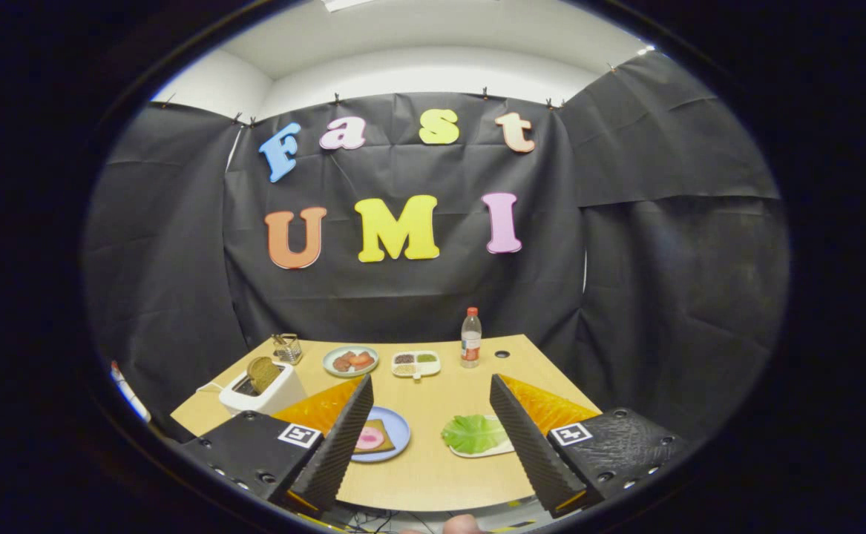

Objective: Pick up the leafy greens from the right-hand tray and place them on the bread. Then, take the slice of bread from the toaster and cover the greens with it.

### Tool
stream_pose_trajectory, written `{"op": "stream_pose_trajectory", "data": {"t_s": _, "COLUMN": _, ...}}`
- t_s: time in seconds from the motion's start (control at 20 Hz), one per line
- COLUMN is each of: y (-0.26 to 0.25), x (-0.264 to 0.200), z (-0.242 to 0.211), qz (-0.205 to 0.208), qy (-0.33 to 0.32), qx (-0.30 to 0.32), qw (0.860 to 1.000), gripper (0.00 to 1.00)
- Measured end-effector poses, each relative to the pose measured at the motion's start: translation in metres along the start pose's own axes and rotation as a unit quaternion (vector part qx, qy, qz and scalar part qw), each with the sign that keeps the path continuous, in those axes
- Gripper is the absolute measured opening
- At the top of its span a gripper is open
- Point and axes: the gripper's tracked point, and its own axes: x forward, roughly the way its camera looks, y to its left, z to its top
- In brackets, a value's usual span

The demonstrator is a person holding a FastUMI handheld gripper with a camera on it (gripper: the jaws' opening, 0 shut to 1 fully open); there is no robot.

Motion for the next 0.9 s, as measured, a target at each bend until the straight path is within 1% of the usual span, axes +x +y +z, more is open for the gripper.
{"op": "stream_pose_trajectory", "data": {"t_s": 0.25, "y": -0.007, "x": 0.013, "z": -0.008, "qz": -0.002, "qy": 0.011, "qx": -0.004, "qw": 1.000, "gripper": 0.96}}
{"op": "stream_pose_trajectory", "data": {"t_s": 0.45, "y": -0.019, "x": 0.038, "z": -0.020, "qz": -0.002, "qy": 0.028, "qx": -0.003, "qw": 1.000, "gripper": 0.96}}
{"op": "stream_pose_trajectory", "data": {"t_s": 0.65, "y": -0.036, "x": 0.079, "z": -0.051, "qz": -0.001, "qy": 0.052, "qx": -0.024, "qw": 0.998, "gripper": 0.96}}
{"op": "stream_pose_trajectory", "data": {"t_s": 0.9, "y": -0.063, "x": 0.143, "z": -0.101, "qz": -0.006, "qy": 0.091, "qx": -0.002, "qw": 0.996, "gripper": 0.96}}
